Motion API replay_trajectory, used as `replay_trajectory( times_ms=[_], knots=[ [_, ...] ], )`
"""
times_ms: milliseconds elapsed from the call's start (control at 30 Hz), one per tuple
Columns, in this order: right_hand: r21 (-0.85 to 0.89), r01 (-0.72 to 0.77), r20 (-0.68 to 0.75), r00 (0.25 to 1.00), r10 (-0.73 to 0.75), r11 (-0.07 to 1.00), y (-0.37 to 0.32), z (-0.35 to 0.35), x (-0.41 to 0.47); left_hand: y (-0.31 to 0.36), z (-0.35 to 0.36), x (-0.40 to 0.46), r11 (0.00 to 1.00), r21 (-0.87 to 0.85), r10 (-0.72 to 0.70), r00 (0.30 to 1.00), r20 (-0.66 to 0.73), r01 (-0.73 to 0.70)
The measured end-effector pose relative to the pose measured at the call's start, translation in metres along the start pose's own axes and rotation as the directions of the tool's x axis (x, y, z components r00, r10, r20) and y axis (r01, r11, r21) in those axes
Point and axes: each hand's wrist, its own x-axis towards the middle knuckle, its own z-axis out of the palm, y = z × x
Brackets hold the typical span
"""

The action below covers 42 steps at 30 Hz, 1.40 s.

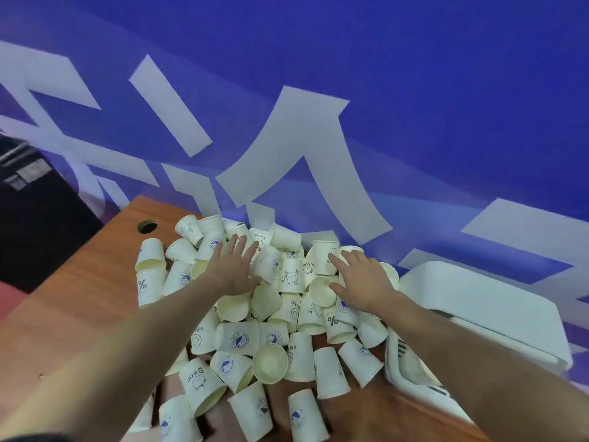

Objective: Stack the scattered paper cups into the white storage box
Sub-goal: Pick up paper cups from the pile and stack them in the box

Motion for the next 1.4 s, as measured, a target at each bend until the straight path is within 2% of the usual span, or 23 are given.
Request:
replay_trajectory(
  times_ms=[133,233,400,567,667,933,1133,1400],
  knots=[
    [0.004,-0.034,0.039,0.999,0.034,0.999,0.004,0.001,0.034,0.006,-0.008,0.04,0.997,-0.078,-0.019,0.998,-0.062,0.014],
    [0.004,-0.065,0.013,0.998,0.065,0.998,0.007,0.003,0.058,0.014,-0.013,0.067,0.991,-0.131,-0.048,0.988,-0.146,0.029],
    [0.058,-0.128,0.01,0.992,0.127,0.99,0.014,0.007,0.088,0.023,-0.017,0.1,0.983,-0.172,-0.099,0.977,-0.191,0.066],
    [0.134,-0.188,-0.001,0.982,0.189,0.973,0.018,0.02,0.093,0.031,-0.009,0.115,0.884,-0.449,-0.243,0.948,-0.205,0.13],
    [0.144,-0.167,-0.037,0.984,0.174,0.975,0.021,0.022,0.086,0.036,-0.007,0.114,0.84,-0.532,-0.263,0.938,-0.226,0.107],
    [0.149,-0.088,-0.153,0.982,0.111,0.985,0.014,0.002,0.046,0.048,-0.031,0.077,0.941,-0.322,-0.061,0.881,-0.47,-0.106],
    [0.138,-0.052,-0.229,0.97,0.083,0.989,0.01,-0.022,-0.006,0.072,-0.056,0.024,0.957,-0.205,0.074,0.855,-0.514,-0.206],
    [0.17,-0.078,-0.349,0.928,0.134,0.982,0.014,-0.021,-0.102,0.129,-0.063,-0.046,0.923,-0.085,0.272,0.792,-0.546,-0.376]
  ],
)
